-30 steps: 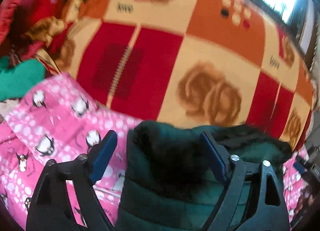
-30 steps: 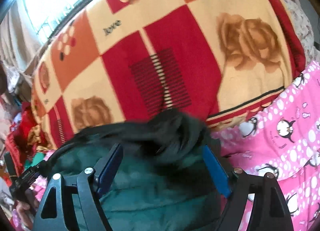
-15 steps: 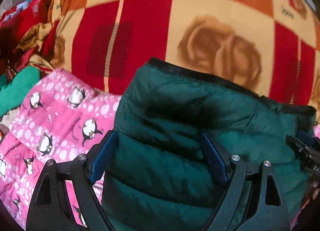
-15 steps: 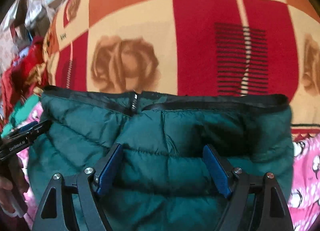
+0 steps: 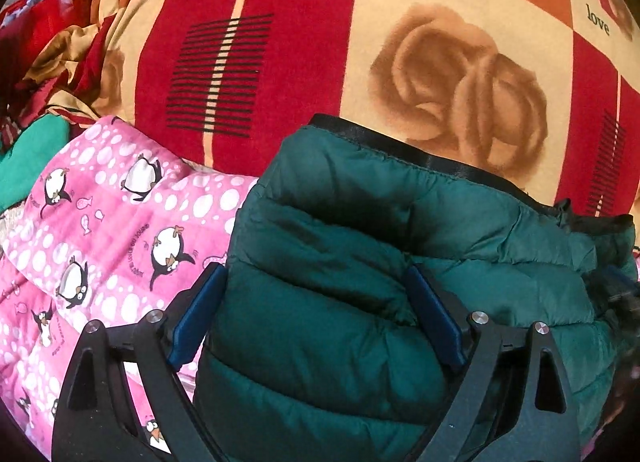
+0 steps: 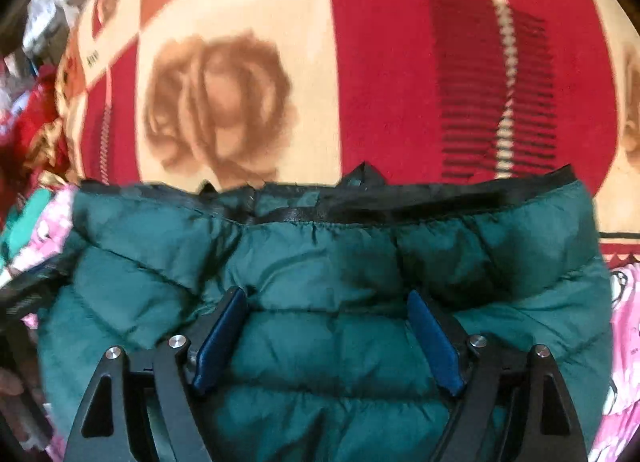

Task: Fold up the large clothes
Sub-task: 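Fold the hem up toward the collar with both grippers and release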

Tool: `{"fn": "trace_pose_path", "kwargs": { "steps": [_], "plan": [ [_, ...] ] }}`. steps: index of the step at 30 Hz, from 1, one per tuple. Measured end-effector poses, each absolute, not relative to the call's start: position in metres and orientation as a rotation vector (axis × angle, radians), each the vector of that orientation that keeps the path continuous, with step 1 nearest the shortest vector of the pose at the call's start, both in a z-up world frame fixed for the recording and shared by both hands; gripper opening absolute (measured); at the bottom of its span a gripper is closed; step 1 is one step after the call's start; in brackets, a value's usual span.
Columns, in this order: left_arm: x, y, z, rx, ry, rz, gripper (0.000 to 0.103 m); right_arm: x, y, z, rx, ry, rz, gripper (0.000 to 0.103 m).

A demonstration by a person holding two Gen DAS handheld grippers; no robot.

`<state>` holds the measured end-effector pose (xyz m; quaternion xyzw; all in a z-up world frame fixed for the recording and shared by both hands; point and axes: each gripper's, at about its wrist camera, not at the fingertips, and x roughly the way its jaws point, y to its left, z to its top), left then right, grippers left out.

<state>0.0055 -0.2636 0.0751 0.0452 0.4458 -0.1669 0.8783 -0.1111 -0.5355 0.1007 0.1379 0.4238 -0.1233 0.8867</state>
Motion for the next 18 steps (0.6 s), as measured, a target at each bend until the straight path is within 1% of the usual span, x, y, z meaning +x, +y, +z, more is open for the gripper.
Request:
{"fn": "trace_pose_path", "kwargs": {
  "steps": [3, 5, 11, 15, 18],
  "plan": [
    [0.006, -0.264, 0.077, 0.098, 0.940, -0.346, 0.092, -0.135, -0.552, 0.122, 0.304, 0.804, -0.275, 0.081],
    [0.007, -0.266, 0.080, 0.109, 0.940, -0.344, 0.092, -0.141, -0.567, 0.125, 0.317, 0.801, -0.305, 0.081],
    [0.018, -0.276, 0.078, 0.150, 0.961, -0.340, 0.092, -0.152, -0.612, 0.109, 0.362, 0.829, -0.401, 0.081],
    [0.026, -0.278, 0.071, 0.136, 0.991, -0.351, 0.094, -0.150, -0.626, 0.080, 0.393, 0.900, -0.442, 0.082],
    [0.032, -0.277, 0.065, 0.112, 1.020, -0.357, 0.095, -0.147, -0.625, 0.071, 0.405, 0.896, -0.453, 0.082]
  ]
}}
